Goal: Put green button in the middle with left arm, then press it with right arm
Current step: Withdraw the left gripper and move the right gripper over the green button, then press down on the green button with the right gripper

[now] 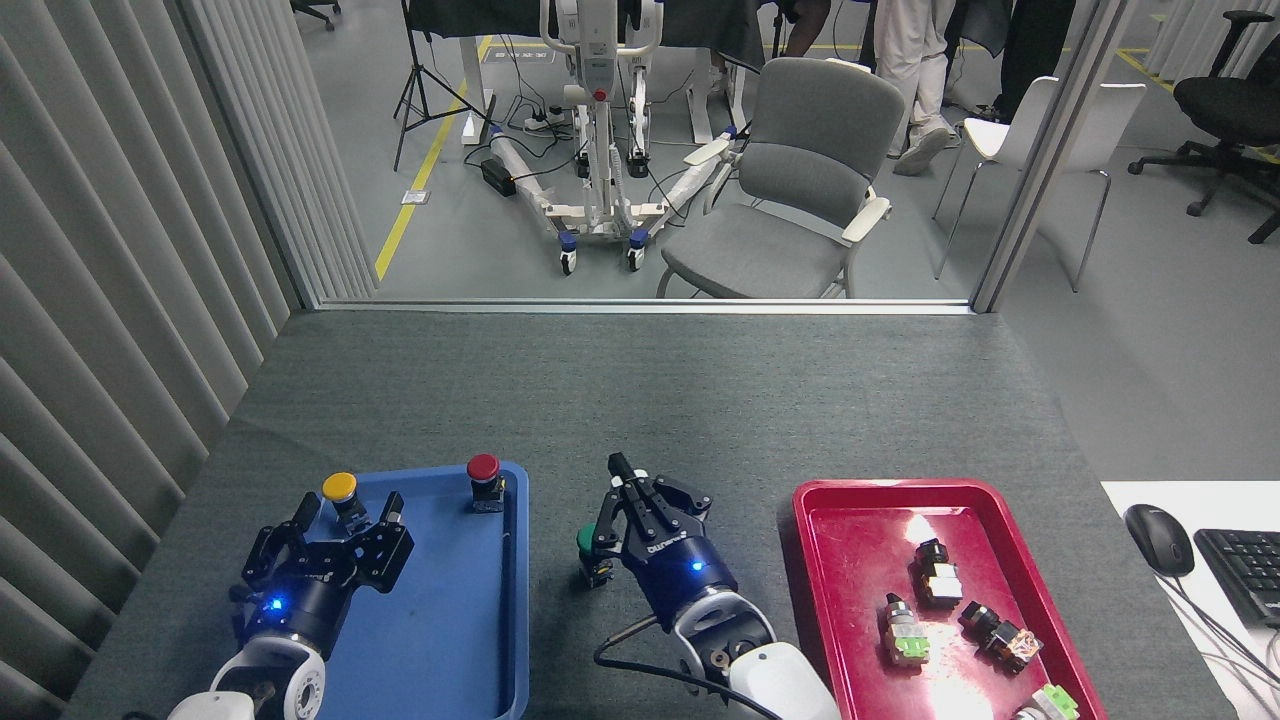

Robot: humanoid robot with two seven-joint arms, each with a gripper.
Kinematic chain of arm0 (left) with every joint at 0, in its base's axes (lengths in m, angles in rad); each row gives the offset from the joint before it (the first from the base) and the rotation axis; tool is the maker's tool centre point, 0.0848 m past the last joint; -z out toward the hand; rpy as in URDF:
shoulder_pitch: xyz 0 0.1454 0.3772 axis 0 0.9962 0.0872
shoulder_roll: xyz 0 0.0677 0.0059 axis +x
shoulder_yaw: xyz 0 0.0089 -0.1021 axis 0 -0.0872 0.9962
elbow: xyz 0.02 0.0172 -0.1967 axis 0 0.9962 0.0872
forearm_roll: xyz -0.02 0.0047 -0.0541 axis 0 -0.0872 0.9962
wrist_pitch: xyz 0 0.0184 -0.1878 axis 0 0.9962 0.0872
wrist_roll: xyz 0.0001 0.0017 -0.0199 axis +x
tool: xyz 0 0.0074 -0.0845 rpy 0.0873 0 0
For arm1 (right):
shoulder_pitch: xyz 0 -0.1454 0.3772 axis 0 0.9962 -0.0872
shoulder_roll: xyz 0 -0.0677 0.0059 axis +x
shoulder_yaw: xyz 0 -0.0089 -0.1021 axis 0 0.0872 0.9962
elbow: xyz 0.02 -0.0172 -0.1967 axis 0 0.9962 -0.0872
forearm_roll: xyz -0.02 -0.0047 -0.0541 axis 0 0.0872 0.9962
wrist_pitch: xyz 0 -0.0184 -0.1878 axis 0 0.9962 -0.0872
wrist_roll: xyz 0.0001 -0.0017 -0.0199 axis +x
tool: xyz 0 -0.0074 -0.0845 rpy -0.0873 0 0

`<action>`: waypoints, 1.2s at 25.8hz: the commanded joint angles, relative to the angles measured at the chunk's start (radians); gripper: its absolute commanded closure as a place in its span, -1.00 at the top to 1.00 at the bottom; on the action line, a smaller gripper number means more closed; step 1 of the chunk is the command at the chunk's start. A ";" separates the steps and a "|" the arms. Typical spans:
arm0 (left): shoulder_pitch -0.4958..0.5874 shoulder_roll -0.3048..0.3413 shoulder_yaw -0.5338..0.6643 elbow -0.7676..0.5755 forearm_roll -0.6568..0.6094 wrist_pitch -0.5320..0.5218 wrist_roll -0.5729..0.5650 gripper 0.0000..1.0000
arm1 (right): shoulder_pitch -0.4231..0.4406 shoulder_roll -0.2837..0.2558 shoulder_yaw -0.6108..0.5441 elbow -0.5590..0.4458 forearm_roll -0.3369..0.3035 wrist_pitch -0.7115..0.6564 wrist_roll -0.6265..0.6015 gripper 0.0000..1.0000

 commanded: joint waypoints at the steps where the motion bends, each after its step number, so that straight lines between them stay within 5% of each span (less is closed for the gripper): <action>1: -0.011 0.000 -0.008 -0.047 -0.002 0.020 -0.002 0.99 | -0.045 0.028 0.066 0.069 0.000 0.053 0.000 -1.00; 16: -0.023 -0.014 -0.008 -0.102 -0.001 0.018 -0.125 0.99 | -0.074 0.032 0.103 0.193 0.001 0.070 0.015 -1.00; 31: 0.003 -0.017 -0.008 -0.134 0.001 0.003 -0.128 0.99 | -0.078 0.032 0.166 0.221 0.000 0.154 0.107 -1.00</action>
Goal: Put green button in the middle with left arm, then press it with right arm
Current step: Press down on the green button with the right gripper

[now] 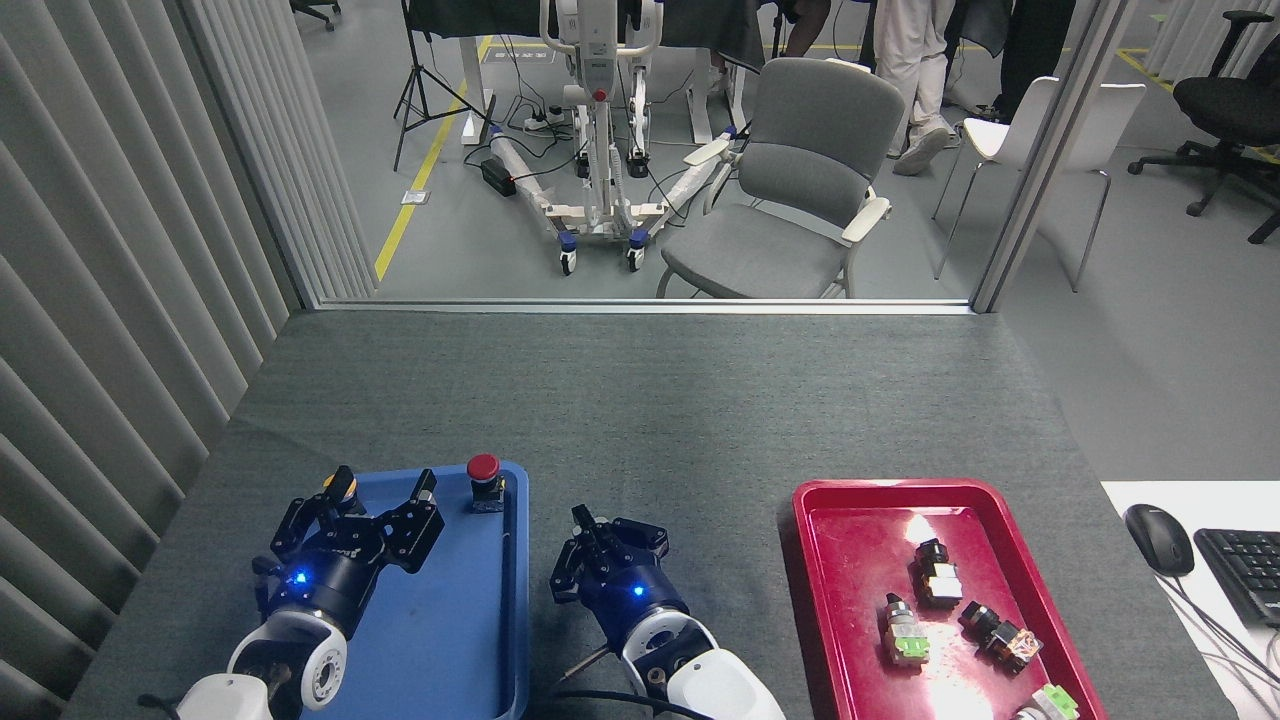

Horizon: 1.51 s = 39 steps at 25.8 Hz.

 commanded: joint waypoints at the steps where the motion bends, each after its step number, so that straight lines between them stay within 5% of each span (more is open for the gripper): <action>1: -0.001 -0.002 0.000 0.004 -0.001 0.007 -0.003 0.99 | -0.004 0.000 0.001 0.013 0.000 0.003 0.002 -1.00; 12: -0.001 -0.013 0.000 0.057 -0.004 0.116 0.000 0.99 | -0.004 0.001 0.023 0.047 0.000 0.027 0.047 -1.00; 39: -0.001 -0.022 0.005 0.062 -0.001 0.118 0.002 0.99 | -0.004 0.040 0.021 0.048 -0.014 0.078 0.051 -1.00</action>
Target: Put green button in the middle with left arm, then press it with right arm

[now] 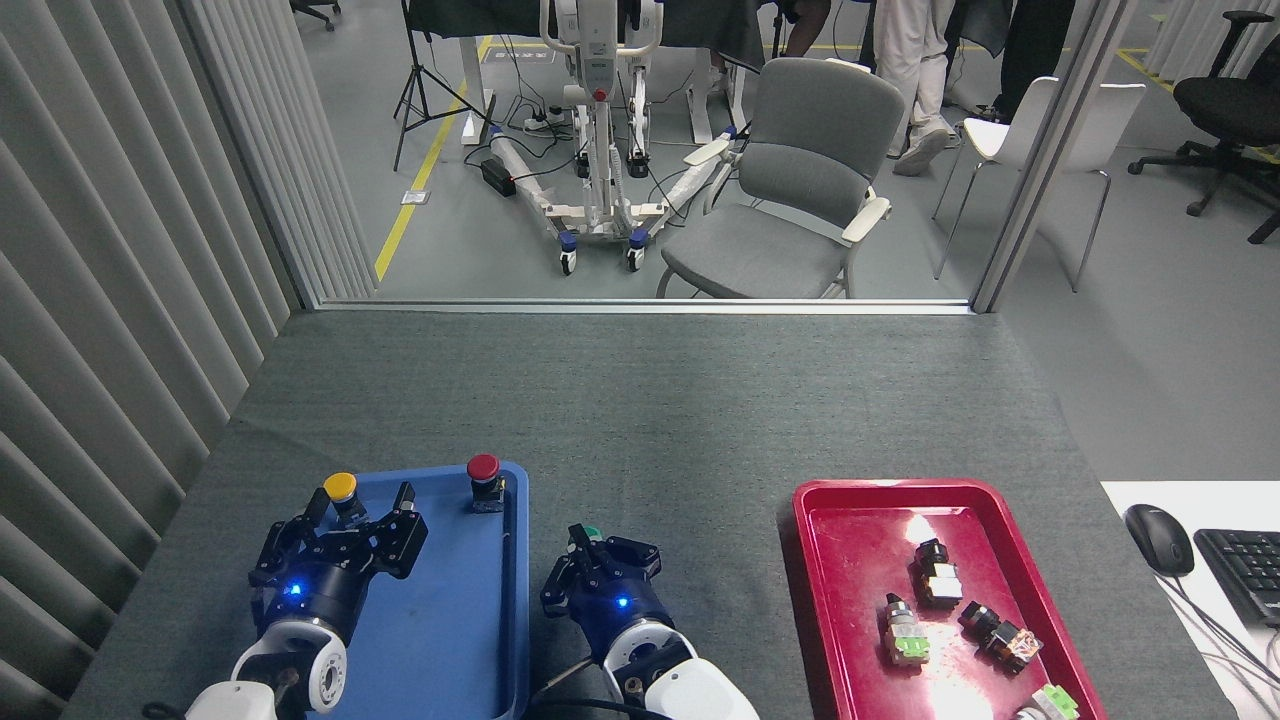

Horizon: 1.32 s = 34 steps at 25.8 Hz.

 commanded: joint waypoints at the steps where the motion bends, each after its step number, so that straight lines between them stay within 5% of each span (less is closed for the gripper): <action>1: 0.000 -0.004 0.000 0.000 0.000 0.000 0.000 0.99 | -0.001 0.000 0.000 -0.004 -0.001 0.003 -0.013 -1.00; 17: 0.000 -0.008 0.000 -0.002 -0.001 0.000 0.005 0.99 | 0.000 -0.001 -0.020 -0.006 -0.001 0.010 -0.070 -1.00; 28: 0.000 -0.011 0.002 0.000 -0.001 0.000 0.001 0.99 | 0.040 -0.033 -0.164 -0.012 -0.001 0.008 -0.311 -1.00; 31: 0.000 -0.012 0.002 -0.002 -0.001 0.000 0.001 0.99 | 0.054 -0.053 -0.226 -0.012 -0.001 0.010 -0.377 -0.59; 34: 0.000 -0.012 0.000 0.000 -0.001 0.000 0.001 0.99 | 0.063 -0.083 -0.316 -0.013 -0.002 0.010 -0.466 0.50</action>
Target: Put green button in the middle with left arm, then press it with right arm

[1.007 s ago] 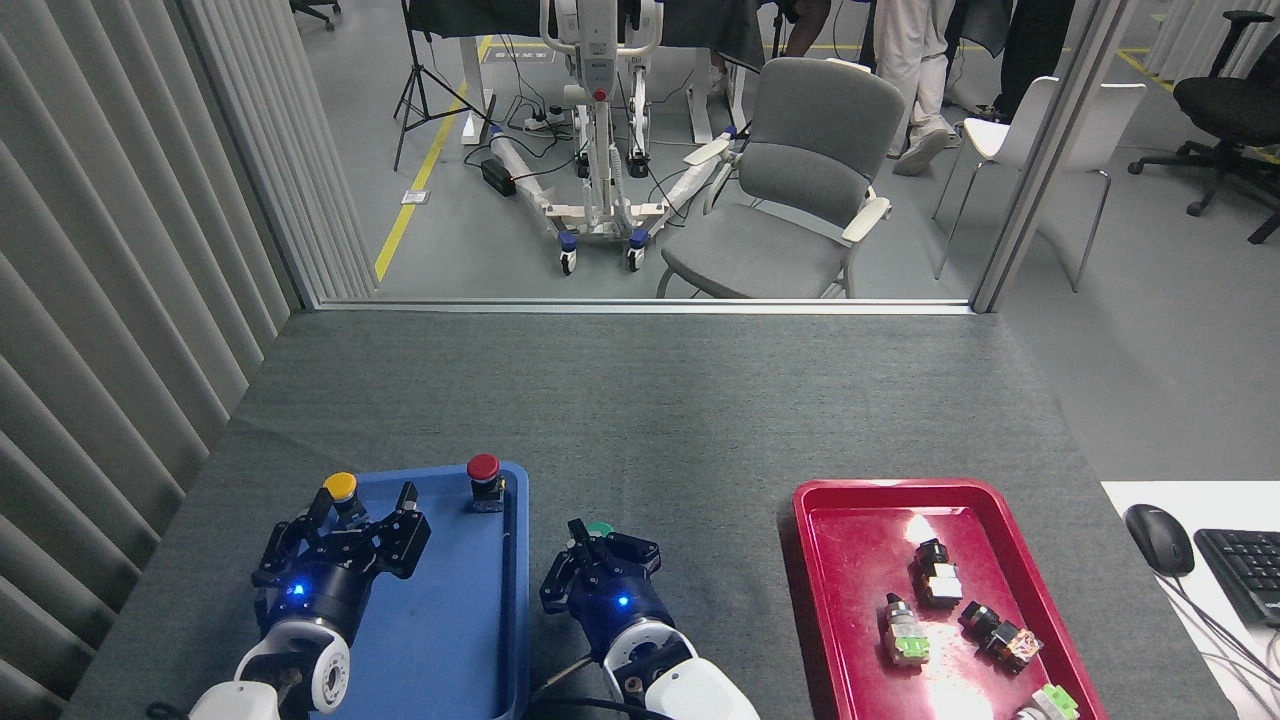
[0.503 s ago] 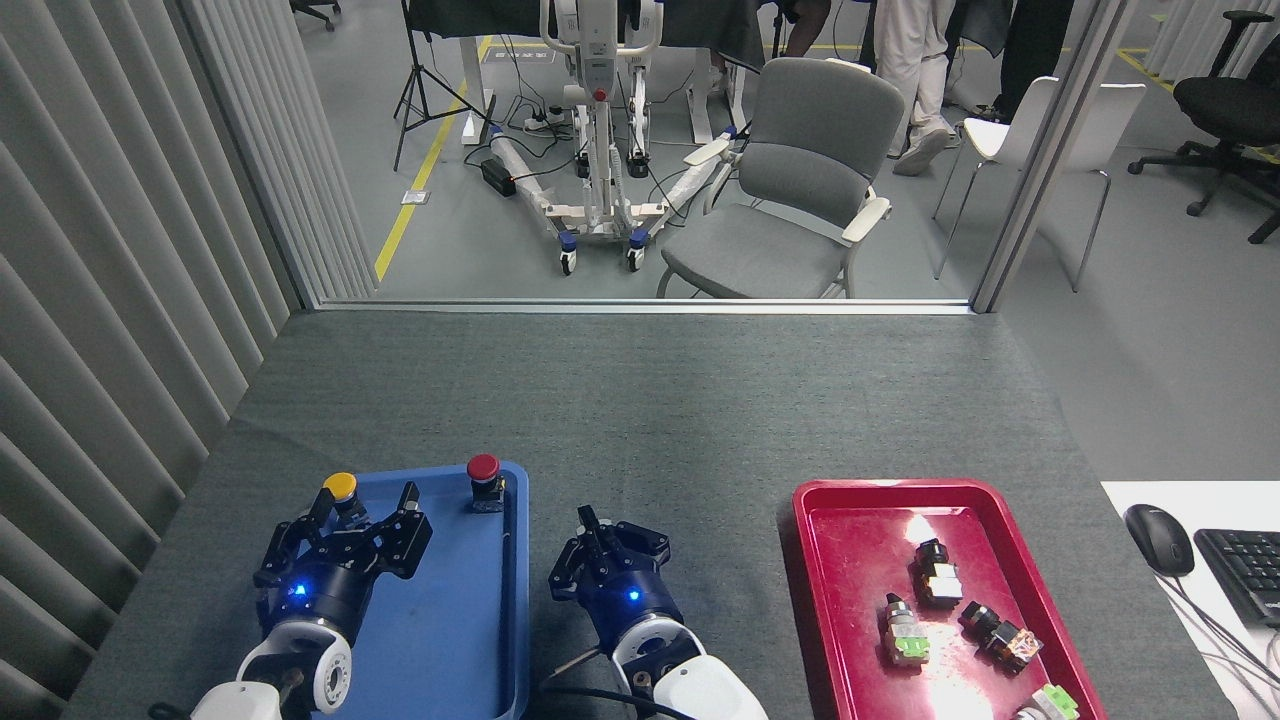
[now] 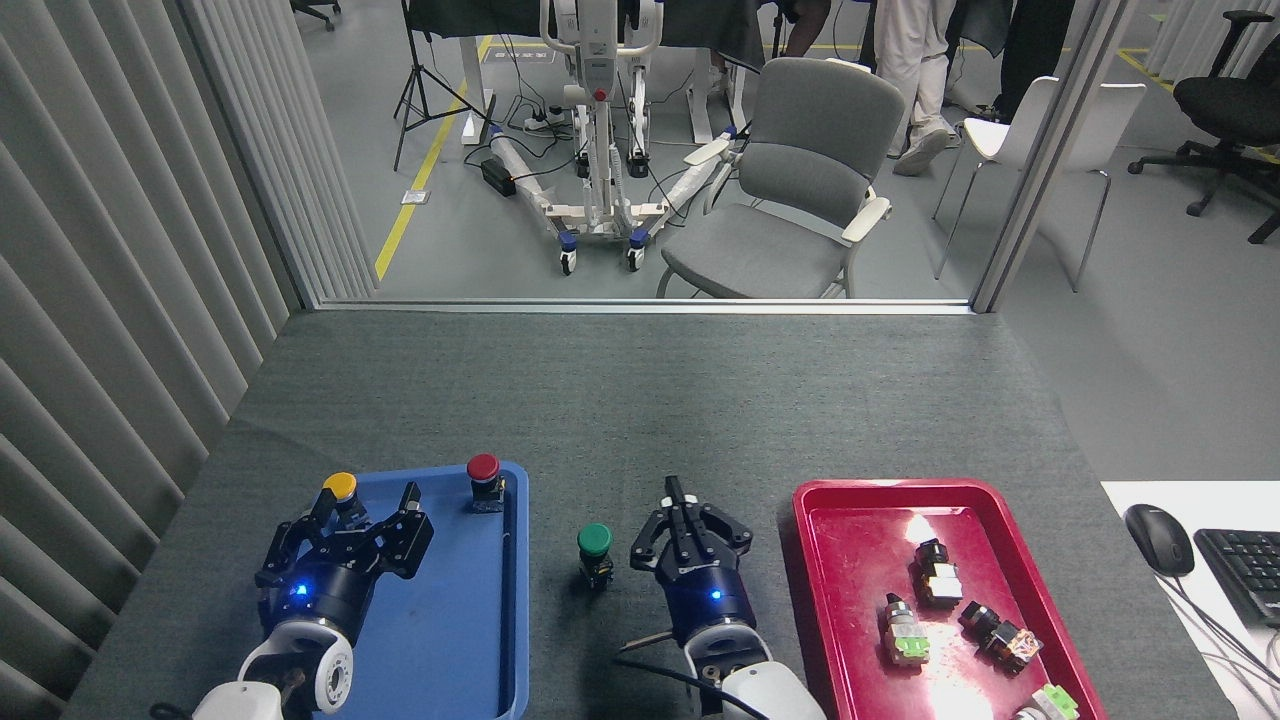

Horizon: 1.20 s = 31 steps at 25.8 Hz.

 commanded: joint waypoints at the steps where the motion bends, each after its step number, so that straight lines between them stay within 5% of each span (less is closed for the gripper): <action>1: 0.000 -0.001 -0.001 0.001 0.000 0.000 0.000 0.99 | 0.012 -0.028 -0.115 -0.001 -0.003 0.001 -0.099 0.81; 2: 0.000 -0.001 -0.001 0.000 0.000 0.000 0.000 0.99 | 0.018 -0.031 -0.146 -0.001 -0.005 0.000 -0.115 0.97; 25: 0.002 -0.007 -0.001 0.003 0.002 -0.014 0.000 0.99 | 0.024 -0.091 -0.163 -0.082 -0.038 -0.008 -0.105 1.00; 31: 0.002 -0.007 -0.001 0.003 0.002 -0.017 0.000 0.99 | 0.030 -0.095 -0.158 -0.180 -0.038 -0.003 0.173 1.00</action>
